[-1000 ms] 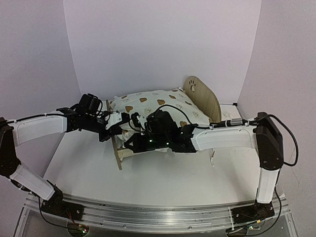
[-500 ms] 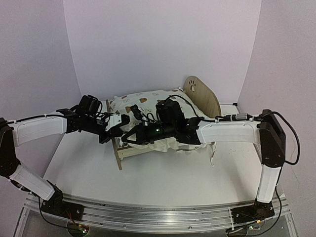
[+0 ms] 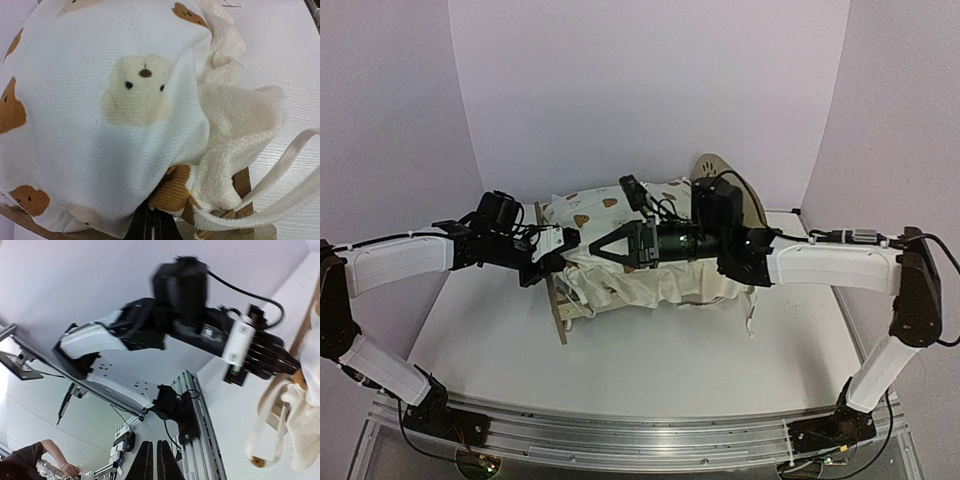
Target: Set up the pet bed
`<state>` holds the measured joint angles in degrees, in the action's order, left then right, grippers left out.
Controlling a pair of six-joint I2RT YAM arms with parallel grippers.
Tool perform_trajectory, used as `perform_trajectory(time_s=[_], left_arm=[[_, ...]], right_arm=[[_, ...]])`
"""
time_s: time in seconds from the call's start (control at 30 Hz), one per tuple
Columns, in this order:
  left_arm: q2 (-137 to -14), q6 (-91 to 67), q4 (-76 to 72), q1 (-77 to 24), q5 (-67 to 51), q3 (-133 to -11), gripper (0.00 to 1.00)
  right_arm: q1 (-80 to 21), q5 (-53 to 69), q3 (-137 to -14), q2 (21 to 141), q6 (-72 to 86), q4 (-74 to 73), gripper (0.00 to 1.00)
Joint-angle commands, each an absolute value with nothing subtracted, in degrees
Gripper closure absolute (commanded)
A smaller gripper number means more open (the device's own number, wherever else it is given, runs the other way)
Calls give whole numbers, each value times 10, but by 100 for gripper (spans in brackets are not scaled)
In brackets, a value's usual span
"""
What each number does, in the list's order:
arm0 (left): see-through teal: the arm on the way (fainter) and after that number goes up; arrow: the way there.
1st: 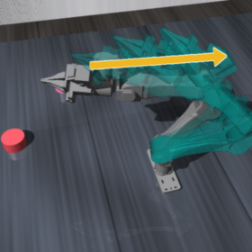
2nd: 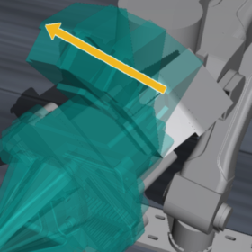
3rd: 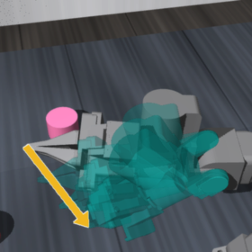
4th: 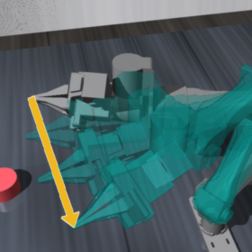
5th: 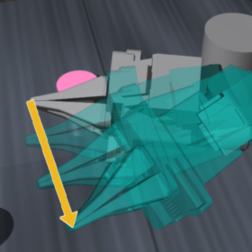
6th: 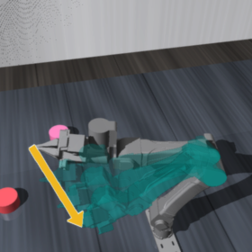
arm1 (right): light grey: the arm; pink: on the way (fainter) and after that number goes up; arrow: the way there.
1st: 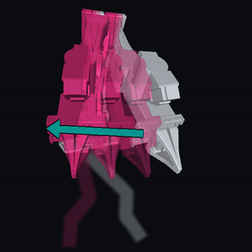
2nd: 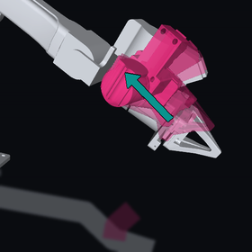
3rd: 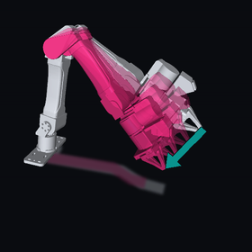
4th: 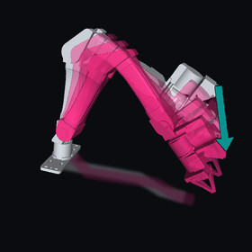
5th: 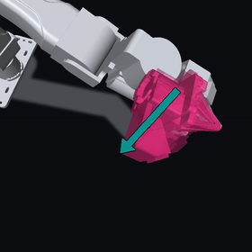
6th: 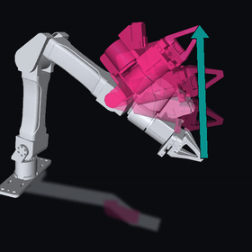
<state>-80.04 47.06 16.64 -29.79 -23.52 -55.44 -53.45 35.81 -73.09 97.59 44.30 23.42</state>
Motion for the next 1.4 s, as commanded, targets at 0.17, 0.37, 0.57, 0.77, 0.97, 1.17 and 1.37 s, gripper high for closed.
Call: perform_trajectory(time_s=[0.17,0.37,0.57,0.77,0.97,1.17,1.37], left_arm=[[-804,478,169,-291,-208,-555,100],[-802,475,167,-291,-212,-553,100],[-801,476,174,-291,-226,-552,100],[-797,492,207,-291,-252,-554,100],[-798,507,255,-291,-271,-554,100],[-798,523,278,-291,-274,-551,100],[-799,563,347,-282,-290,-586,74]], right_arm=[[-551,231,-729,883,314,31,81],[-629,66,-719,957,193,-67,63],[-659,8,-721,1064,226,41,51],[-663,-25,-726,1149,283,179,44],[-662,-52,-742,1205,301,248,43],[-661,-98,-752,1229,303,257,48],[-660,-141,-734,1225,295,258,48]])
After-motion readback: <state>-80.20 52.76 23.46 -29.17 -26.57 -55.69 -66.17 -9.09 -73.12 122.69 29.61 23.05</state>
